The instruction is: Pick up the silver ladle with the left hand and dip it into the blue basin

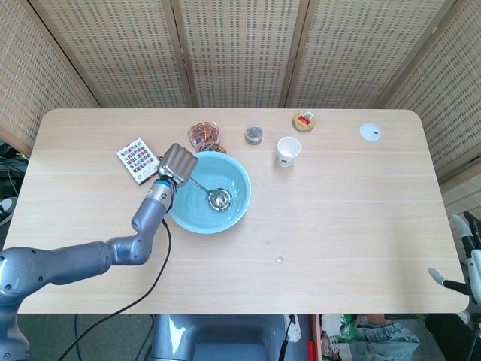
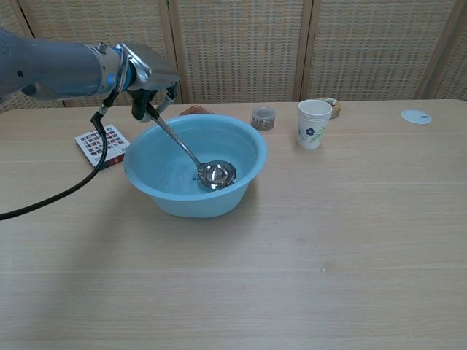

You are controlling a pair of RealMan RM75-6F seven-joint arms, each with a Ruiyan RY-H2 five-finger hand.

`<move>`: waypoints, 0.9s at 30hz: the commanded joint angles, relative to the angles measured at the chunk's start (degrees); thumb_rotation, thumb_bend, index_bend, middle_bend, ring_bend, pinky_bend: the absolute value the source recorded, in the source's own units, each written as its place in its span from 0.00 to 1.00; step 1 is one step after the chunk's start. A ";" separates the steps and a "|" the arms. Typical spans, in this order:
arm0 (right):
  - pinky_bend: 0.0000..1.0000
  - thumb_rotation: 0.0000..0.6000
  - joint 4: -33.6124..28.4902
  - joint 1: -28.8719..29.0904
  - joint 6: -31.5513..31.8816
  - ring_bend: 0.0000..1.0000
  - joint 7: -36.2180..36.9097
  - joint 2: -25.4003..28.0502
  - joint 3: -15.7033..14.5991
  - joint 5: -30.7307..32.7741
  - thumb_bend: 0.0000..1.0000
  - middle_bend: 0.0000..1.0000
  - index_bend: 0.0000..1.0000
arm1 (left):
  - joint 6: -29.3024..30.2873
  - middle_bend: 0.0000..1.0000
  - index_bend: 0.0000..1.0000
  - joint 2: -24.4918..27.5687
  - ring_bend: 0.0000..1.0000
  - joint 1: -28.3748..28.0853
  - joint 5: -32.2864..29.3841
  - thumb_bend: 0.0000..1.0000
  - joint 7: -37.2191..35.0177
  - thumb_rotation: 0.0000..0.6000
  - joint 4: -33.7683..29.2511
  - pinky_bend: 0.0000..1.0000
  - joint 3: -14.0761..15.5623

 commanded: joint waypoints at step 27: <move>0.00 1.00 -0.47 0.07 0.27 0.00 -1.82 -0.31 -0.19 -0.47 0.00 0.00 0.00 | -1.56 0.99 0.91 17.88 0.99 -8.80 -21.82 0.63 -2.24 1.00 -17.14 1.00 1.36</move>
